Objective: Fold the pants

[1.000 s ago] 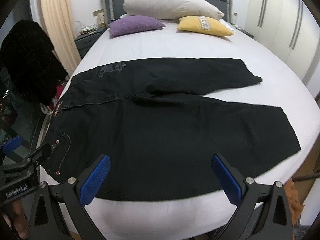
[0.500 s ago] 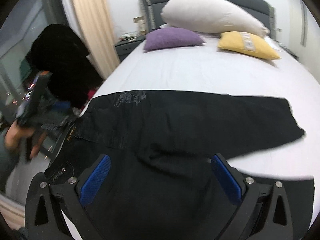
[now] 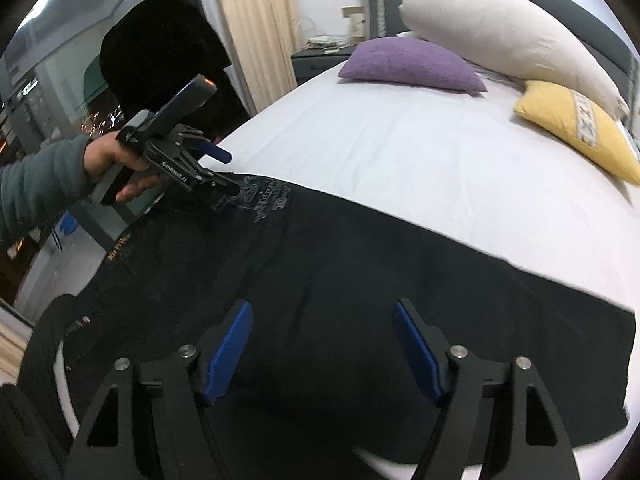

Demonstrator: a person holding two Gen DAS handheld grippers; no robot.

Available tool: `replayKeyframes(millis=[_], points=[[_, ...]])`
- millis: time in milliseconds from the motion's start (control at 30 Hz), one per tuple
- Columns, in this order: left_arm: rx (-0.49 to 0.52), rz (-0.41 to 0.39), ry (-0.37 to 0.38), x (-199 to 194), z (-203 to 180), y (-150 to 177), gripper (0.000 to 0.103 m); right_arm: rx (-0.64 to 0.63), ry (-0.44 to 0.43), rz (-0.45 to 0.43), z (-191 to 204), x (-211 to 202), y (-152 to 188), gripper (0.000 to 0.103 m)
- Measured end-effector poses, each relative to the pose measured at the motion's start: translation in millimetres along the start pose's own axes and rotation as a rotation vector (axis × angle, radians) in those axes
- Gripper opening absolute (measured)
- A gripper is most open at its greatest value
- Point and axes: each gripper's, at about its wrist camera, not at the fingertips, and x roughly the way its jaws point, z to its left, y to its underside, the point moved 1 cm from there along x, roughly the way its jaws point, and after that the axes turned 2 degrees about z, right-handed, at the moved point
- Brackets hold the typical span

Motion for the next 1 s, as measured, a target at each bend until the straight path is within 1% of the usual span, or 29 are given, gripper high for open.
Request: replayKeyframes(millis=[67,167,200,233,267,300,333,400,433,500,567,633,667,700,733,800,833,867,933,1000], points=[[0.012,0.021,0.018,8,4,-4,0.076,-0.024,-0.025,0.000,-3,5,-6,0.076],[0.017,0.048,0.041,19,10,-12,0.075,-0.051,-0.047,0.015,-9,14,-18,0.076],[0.019,0.048,0.044,20,11,-15,0.071,-0.057,-0.054,0.022,-10,17,-23,0.076],[0.022,0.046,0.045,20,12,-18,0.065,-0.064,-0.060,0.030,-10,20,-26,0.076],[0.022,0.042,0.045,20,14,-21,0.047,-0.072,-0.060,0.038,-11,23,-30,0.076],[0.018,0.041,0.057,19,14,-21,0.032,-0.082,-0.056,0.048,-12,27,-36,0.076],[0.010,0.032,0.061,18,10,-11,0.027,-0.092,-0.055,0.057,-11,31,-40,0.076],[0.007,0.022,0.048,15,9,-11,0.019,-0.114,-0.051,0.075,-10,38,-49,0.075],[0.010,0.014,0.040,13,7,-10,0.018,-0.124,-0.050,0.085,-10,41,-52,0.074],[0.017,-0.009,0.027,7,1,-4,0.010,-0.149,-0.046,0.111,-7,48,-59,0.072],[0.026,-0.056,0.008,-4,-1,0,0.009,-0.177,-0.039,0.142,-7,56,-65,0.069],[0.057,-0.105,-0.033,-18,-10,9,0.008,-0.216,-0.017,0.181,-5,66,-71,0.059],[0.086,-0.131,-0.068,-24,-17,13,0.008,-0.237,-0.009,0.197,-3,71,-73,0.057],[0.102,-0.150,-0.087,-29,-25,21,0.008,-0.258,-0.006,0.216,-2,76,-78,0.052],[0.109,-0.165,-0.093,-32,-30,25,0.008,-0.265,-0.004,0.224,-1,79,-79,0.050],[0.123,-0.201,-0.107,-39,-35,35,0.007,-0.286,0.010,0.231,0,86,-86,0.050],[0.137,-0.221,-0.126,-42,-40,39,0.007,-0.299,0.015,0.237,2,91,-90,0.050],[0.147,-0.234,-0.140,-46,-36,44,0.007,-0.305,0.019,0.242,3,94,-92,0.050],[0.164,-0.256,-0.157,-42,-50,50,0.007,-0.327,0.031,0.260,5,101,-96,0.050],[0.176,-0.270,-0.165,-41,-52,57,0.007,-0.355,0.039,0.282,8,108,-99,0.050]])
